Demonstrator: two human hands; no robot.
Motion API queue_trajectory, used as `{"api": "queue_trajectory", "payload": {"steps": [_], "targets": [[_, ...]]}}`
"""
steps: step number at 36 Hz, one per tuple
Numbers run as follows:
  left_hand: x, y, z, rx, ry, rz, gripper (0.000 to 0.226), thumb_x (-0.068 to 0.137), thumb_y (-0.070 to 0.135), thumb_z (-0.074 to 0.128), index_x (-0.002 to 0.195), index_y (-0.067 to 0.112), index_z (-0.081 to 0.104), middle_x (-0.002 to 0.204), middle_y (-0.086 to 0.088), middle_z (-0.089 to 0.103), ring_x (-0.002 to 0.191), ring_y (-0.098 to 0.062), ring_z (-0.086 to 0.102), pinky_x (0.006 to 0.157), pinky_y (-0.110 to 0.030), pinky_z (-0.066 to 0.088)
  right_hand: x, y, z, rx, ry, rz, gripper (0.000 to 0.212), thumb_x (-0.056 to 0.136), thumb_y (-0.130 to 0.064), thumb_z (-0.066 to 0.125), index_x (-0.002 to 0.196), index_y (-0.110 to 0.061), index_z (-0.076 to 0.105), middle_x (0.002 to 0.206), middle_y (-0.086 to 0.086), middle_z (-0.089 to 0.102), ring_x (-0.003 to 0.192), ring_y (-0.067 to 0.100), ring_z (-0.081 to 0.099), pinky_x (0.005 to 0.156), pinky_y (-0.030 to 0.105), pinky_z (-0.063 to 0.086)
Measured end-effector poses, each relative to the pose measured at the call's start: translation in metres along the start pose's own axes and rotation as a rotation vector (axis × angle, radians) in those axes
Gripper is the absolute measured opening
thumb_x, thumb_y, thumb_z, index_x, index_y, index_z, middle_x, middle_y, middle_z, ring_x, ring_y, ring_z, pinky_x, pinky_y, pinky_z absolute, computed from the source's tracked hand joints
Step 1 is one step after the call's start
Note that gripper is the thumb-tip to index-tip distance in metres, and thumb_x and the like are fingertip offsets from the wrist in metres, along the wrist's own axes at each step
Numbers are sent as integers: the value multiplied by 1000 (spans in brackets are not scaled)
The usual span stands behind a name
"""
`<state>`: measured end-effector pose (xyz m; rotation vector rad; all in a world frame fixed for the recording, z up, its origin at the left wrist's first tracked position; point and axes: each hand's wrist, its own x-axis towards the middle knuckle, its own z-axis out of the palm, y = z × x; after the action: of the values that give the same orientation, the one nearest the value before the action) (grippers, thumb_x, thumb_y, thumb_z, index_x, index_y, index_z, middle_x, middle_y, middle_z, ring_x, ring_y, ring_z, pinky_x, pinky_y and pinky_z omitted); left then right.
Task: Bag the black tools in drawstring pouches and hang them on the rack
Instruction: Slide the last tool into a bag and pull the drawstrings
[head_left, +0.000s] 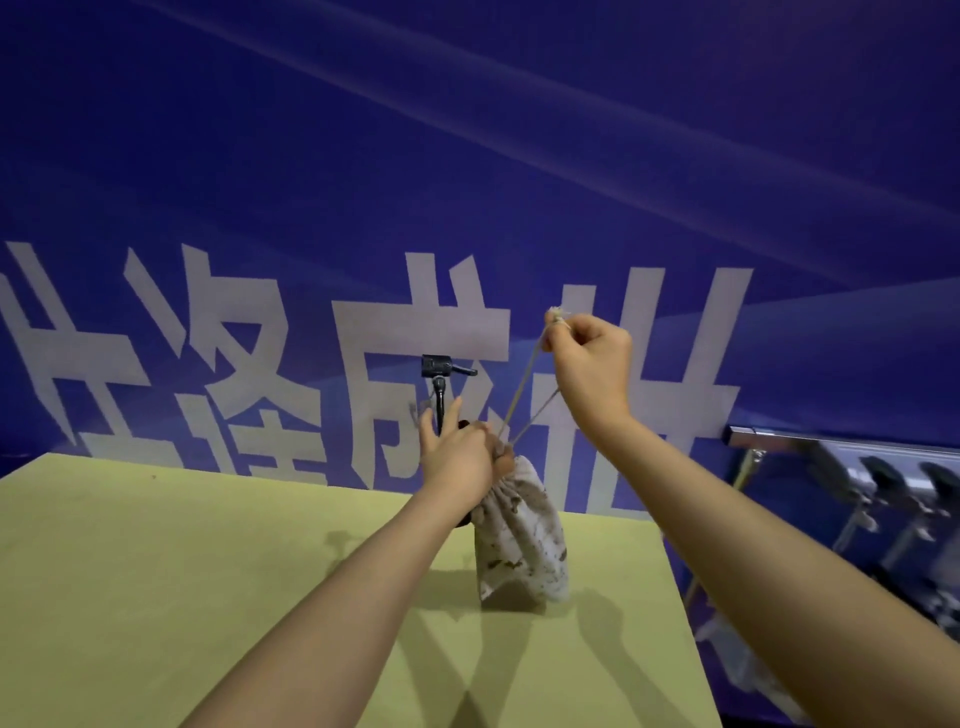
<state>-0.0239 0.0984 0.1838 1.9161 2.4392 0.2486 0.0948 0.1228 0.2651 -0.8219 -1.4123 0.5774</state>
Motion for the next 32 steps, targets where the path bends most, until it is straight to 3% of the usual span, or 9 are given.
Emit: {"api": "queue_trajectory", "payload": {"steps": [3, 7, 12, 17, 21, 25, 27, 30, 32], "targets": [[-4, 13, 9, 85, 7, 22, 37, 95, 49, 37, 102, 29, 68, 139, 9, 50, 147, -19, -6, 115, -50, -8, -7, 0, -17, 6, 21, 26, 40, 95, -20, 56, 66, 7, 63, 60, 25, 58, 53, 17, 44, 55, 26, 41], [-23, 42, 10, 128, 63, 51, 48, 96, 49, 29, 104, 23, 68, 136, 3, 53, 148, -22, -5, 117, -51, -9, -10, -2, -44, 6, 60, 65, 39, 94, -19, 56, 66, 7, 62, 48, 1, 47, 47, 8, 38, 55, 27, 41], [-49, 89, 5, 128, 47, 67, 52, 98, 49, 24, 114, 23, 66, 142, 1, 48, 148, -24, -6, 116, -49, -12, -10, -3, -91, 18, 73, 48, 44, 94, -23, 55, 65, 10, 57, 64, 30, 57, 56, 30, 46, 72, 46, 51], [-80, 156, 17, 41, 30, 53, 50, 95, 49, 29, 93, 21, 70, 129, 2, 55, 148, -21, -1, 115, -50, -14, -13, -8, -162, -4, 41, 15, 42, 94, -19, 55, 60, 6, 59, 58, 25, 57, 54, 30, 48, 70, 39, 52], [-101, 203, 24, -6, 71, 82, 46, 91, 55, 38, 77, 20, 65, 128, -1, 54, 148, -19, 1, 115, -48, -13, -17, -7, -212, -12, 20, -3, 44, 94, -21, 55, 61, 8, 56, 57, 25, 54, 52, 24, 44, 77, 45, 52], [-128, 255, 31, 35, -9, 77, 60, 88, 68, 34, 85, 18, 67, 121, -3, 58, 141, -23, 21, 113, -47, 10, -24, 3, -269, -52, -22, 26, 44, 94, -21, 56, 51, -11, 54, 43, -8, 48, 43, 5, 38, 62, 31, 48], [-142, 280, 36, 74, -91, 60, 66, 85, 74, 30, 86, 18, 65, 114, -4, 60, 131, -25, 31, 109, -45, 19, -30, 11, -298, -66, -40, 43, 44, 93, -23, 57, 55, -1, 54, 48, 1, 50, 44, 11, 41, 57, 31, 47], [-159, 307, 46, 107, -173, 62, 74, 80, 80, 29, 91, 17, 65, 117, -5, 60, 134, -29, 27, 111, -48, 18, -40, 27, -332, -112, -77, 72, 43, 90, -23, 59, 61, 7, 54, 48, 11, 48, 50, 28, 50, 56, 38, 50], [-168, 323, 56, 113, -184, 81, 79, 78, 83, 26, 94, 16, 66, 121, -6, 60, 138, -29, 22, 112, -50, 14, -51, 33, -354, -155, -107, 88, 41, 91, -20, 59, 61, 7, 57, 47, 7, 45, 46, 14, 40, 52, 27, 39]]}}
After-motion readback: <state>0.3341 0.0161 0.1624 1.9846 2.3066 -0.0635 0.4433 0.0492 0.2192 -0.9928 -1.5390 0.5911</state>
